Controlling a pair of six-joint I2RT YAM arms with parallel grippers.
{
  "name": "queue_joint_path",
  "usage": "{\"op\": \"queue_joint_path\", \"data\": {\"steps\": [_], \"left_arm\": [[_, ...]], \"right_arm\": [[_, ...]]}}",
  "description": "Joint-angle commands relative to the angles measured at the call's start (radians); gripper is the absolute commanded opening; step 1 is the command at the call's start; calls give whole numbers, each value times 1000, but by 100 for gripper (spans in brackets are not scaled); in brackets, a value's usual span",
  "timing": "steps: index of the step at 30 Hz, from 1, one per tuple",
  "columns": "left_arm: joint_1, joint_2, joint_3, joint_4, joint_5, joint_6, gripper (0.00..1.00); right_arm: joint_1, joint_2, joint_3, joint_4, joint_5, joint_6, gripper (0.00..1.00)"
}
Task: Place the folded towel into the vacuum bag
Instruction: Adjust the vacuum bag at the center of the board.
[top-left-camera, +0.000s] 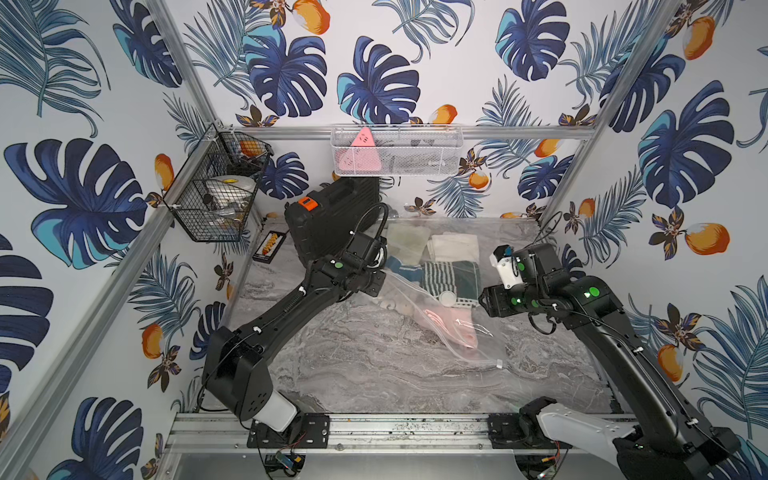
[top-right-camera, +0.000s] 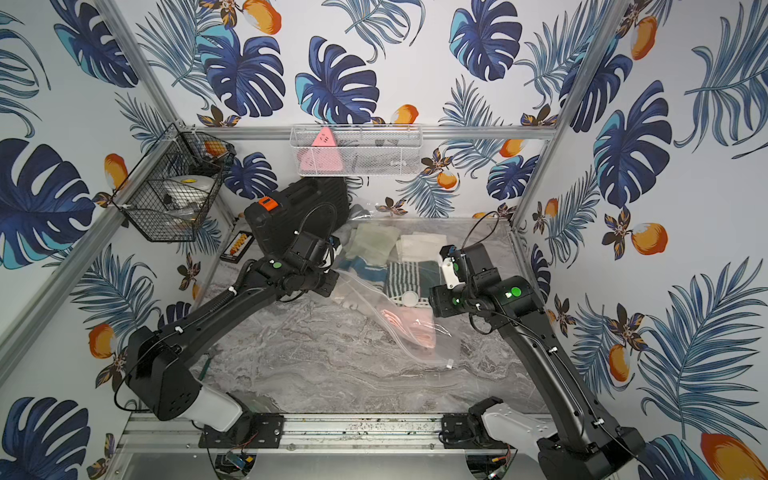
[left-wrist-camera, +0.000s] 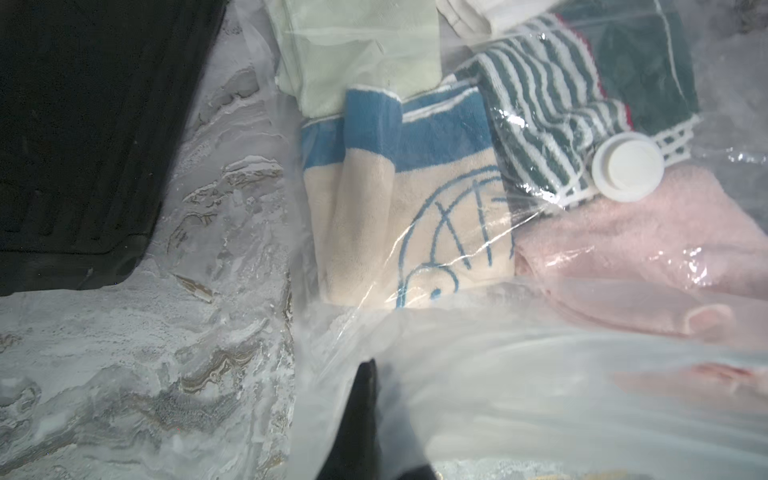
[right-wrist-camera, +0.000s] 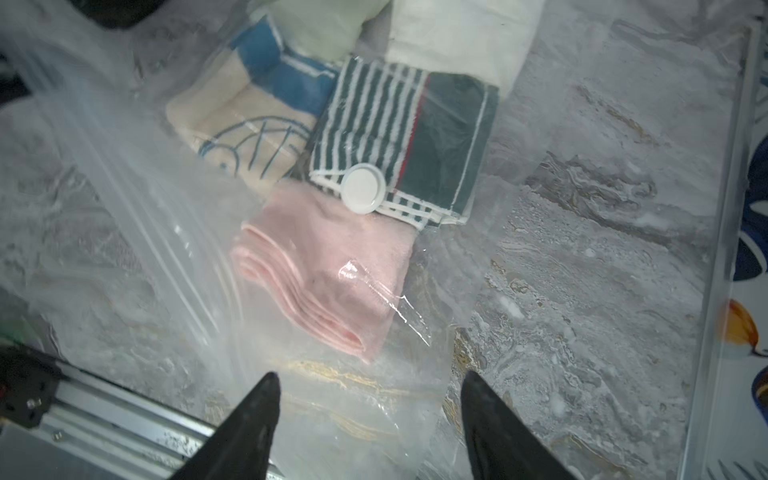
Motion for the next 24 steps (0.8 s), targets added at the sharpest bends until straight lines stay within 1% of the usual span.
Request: {"op": "queue_joint_path", "data": {"steps": [1, 2, 5, 6, 8, 11, 16, 18, 21, 24], "left_arm": [[17, 25, 45, 5, 14, -23, 0], [22, 31, 50, 7, 15, -21, 0], [50, 45, 62, 7, 16, -21, 0], [62, 46, 62, 9, 17, -21, 0], [84, 48, 64, 11, 27, -24, 0], [102, 45, 68, 17, 43, -26, 0], [113, 46, 76, 18, 53, -23, 0], [116, 46, 78, 16, 58, -21, 0], [116, 44, 76, 16, 61, -21, 0], [117, 40, 75, 17, 57, -18, 0]], "right_arm": [[123, 17, 5, -95, 103, -110, 70], [166, 29, -2, -116, 122, -132, 70], [325, 67, -26, -204, 245, -190, 71], [370, 77, -31, -238, 261, -209, 71], [434, 86, -33, -279, 249, -240, 72], [484, 87, -32, -295, 167, -275, 72], [564, 130, -76, -291, 137, -258, 72], [597, 146, -77, -267, 106, -246, 71], [675, 155, -96, -224, 130, -241, 71], [704, 187, -111, -213, 134, -239, 71]]}}
